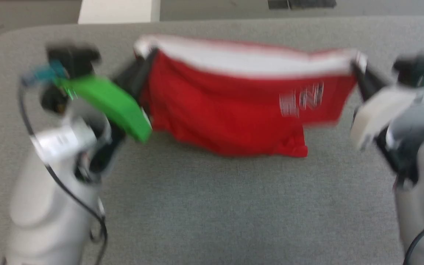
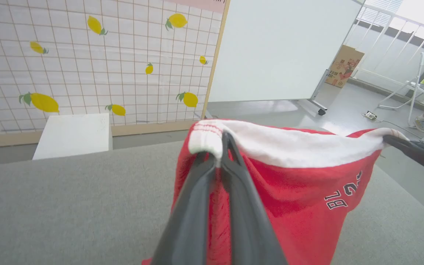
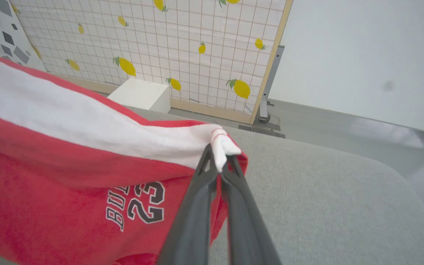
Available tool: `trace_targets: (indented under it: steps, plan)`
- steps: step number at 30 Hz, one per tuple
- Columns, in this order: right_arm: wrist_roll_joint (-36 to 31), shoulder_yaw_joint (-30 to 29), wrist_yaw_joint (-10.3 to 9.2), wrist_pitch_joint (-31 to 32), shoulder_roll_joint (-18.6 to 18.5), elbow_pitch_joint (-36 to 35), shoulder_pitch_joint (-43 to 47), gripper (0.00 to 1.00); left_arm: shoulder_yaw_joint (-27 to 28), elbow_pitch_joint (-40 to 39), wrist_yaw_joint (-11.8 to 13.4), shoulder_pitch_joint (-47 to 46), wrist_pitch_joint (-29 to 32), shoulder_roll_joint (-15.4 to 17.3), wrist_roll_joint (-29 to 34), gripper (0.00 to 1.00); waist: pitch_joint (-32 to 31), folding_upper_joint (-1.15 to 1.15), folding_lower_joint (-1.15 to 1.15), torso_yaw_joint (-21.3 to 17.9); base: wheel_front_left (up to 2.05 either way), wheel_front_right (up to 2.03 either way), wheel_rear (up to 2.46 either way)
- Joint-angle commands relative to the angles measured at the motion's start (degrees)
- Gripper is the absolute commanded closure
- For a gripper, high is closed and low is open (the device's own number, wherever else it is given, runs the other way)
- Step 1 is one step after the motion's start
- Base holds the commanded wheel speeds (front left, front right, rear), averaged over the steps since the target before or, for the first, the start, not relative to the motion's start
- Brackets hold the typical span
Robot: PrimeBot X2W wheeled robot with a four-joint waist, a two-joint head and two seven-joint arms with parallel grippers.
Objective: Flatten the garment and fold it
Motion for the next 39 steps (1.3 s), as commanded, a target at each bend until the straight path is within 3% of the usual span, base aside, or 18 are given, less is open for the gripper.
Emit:
trace_targets:
  steps: [1,7,8,12,16,20,26,34,39]
  plan:
    - [0.8,0.7,-0.09,0.4,-0.8,0.5,-4.2,1.0,0.8,0.9,0.1,-4.3,1.0,0.5,-1.0,1.0,4.3,0.0,0.0,-1.4,0.0,0.0,0.0]
    - [1.1,4.3,-0.09,-0.5,-3.8,6.1,-23.6,1.0,3.7,7.7,1.7,-22.2,1.9,1.9,0.9,1.0,12.0,0.0,0.0,-2.8,0.0,0.0,0.0]
    - [0.8,4.1,-0.09,-2.9,-3.6,9.6,-32.1,1.0,5.6,11.3,3.5,-30.1,-1.4,2.1,3.0,1.0,15.0,0.0,0.0,-3.6,0.0,0.0,0.0]
    - [-1.0,2.8,-0.09,-7.7,-3.1,15.1,-41.5,1.0,9.0,15.9,5.6,-38.5,-8.9,0.5,3.5,1.0,17.2,0.0,0.0,-4.2,0.0,0.0,0.0]
    - [-3.3,1.0,-0.09,-13.8,-2.4,18.3,-48.2,1.0,10.9,19.2,5.5,-44.4,-16.9,0.0,4.3,1.0,18.6,0.0,0.0,-4.2,0.0,0.0,0.0]
    - [-4.3,-0.5,-0.09,-18.2,-2.0,20.2,-50.7,1.0,11.5,21.2,3.5,-46.0,-23.0,-0.8,3.9,1.0,18.8,0.0,0.0,-3.5,0.0,0.0,0.0]
    - [-2.5,0.9,-0.09,-19.4,-3.0,22.2,-42.6,1.0,8.3,23.7,0.6,-37.0,-24.0,-1.2,3.1,1.0,16.4,0.0,0.0,-1.5,0.0,0.0,0.0]
    - [5.2,6.6,-0.09,-14.1,-5.6,19.9,-17.9,1.0,0.6,22.1,-1.1,-12.2,-19.7,1.7,3.0,1.0,8.9,0.0,0.0,-0.2,0.0,0.0,0.0]
    - [9.2,5.9,-0.09,-10.3,-5.8,14.9,-1.6,1.0,-6.0,16.2,-1.4,5.0,-12.9,5.3,1.3,1.0,4.6,0.0,0.0,-0.5,0.0,0.0,0.0]
